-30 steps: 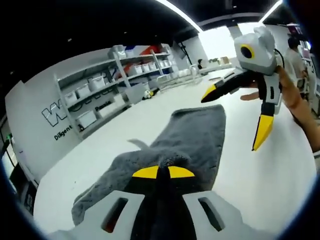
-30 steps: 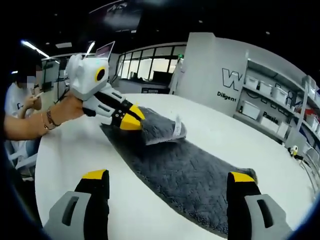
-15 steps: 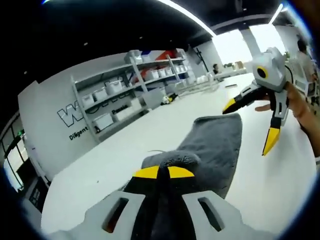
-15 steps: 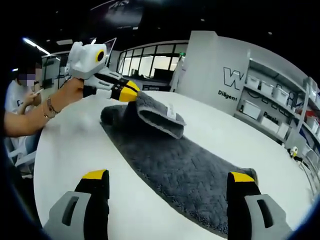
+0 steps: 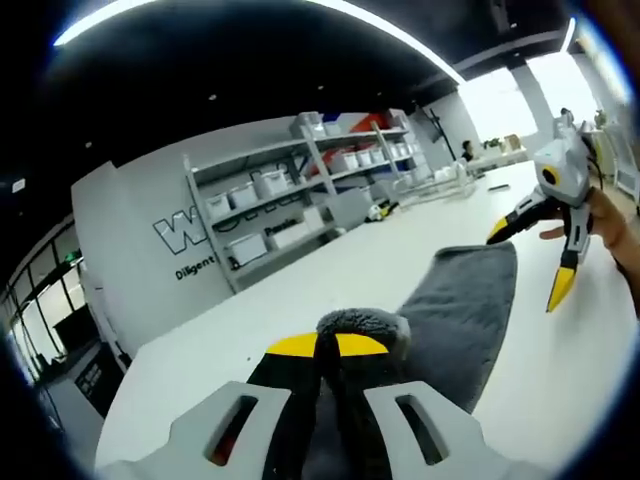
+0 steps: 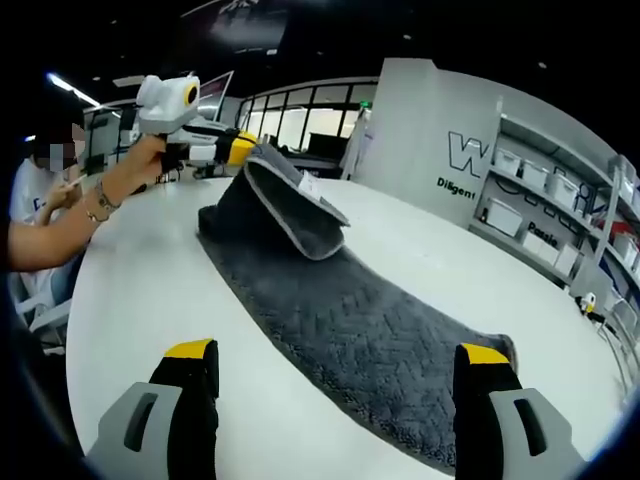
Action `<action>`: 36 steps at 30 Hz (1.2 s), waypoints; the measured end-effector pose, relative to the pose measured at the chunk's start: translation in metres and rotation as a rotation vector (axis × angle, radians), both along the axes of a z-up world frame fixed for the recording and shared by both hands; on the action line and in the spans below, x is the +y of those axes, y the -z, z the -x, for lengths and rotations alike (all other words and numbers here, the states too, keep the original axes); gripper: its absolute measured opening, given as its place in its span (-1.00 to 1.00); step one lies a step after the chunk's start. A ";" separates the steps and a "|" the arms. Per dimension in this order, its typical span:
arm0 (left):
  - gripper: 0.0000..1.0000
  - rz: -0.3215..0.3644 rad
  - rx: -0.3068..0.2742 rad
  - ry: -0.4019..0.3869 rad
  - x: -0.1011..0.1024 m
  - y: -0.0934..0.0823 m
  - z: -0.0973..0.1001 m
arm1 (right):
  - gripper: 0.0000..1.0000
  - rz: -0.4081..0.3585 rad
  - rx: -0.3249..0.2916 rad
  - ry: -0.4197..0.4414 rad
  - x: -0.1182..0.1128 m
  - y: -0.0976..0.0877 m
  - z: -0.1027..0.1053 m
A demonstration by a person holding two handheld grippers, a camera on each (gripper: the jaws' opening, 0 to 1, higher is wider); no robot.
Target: Open the folded towel by lifting each exposed corner and separating the folded layers until the towel lies flat within the target outline without major curled edges
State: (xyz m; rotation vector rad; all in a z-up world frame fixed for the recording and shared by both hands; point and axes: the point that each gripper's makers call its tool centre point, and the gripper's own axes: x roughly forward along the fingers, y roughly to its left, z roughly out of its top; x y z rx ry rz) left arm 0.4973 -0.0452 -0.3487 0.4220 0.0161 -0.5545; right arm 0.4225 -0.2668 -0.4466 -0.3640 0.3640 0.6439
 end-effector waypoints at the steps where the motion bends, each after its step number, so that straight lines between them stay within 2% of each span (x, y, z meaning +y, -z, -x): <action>1: -0.94 -0.002 -0.005 -0.008 0.004 -0.001 0.000 | 0.99 0.001 0.000 0.000 0.000 0.000 0.000; 8: -0.94 0.021 -0.050 -0.082 0.037 -0.012 0.003 | 0.99 0.011 0.002 -0.001 0.000 0.001 0.000; 14: -0.94 0.039 -0.072 -0.163 0.073 -0.018 0.004 | 0.99 0.015 0.005 0.000 0.000 0.002 -0.001; 15: -0.94 0.047 -0.074 -0.181 0.084 -0.019 0.004 | 0.99 0.018 0.005 -0.001 0.000 0.002 -0.001; 28: -0.95 0.083 -0.055 -0.312 0.157 -0.009 0.004 | 0.99 0.034 0.004 0.000 0.000 0.004 -0.002; 36: -0.95 0.107 -0.046 -0.377 0.194 0.000 0.005 | 0.99 0.044 0.009 0.001 -0.001 0.004 -0.004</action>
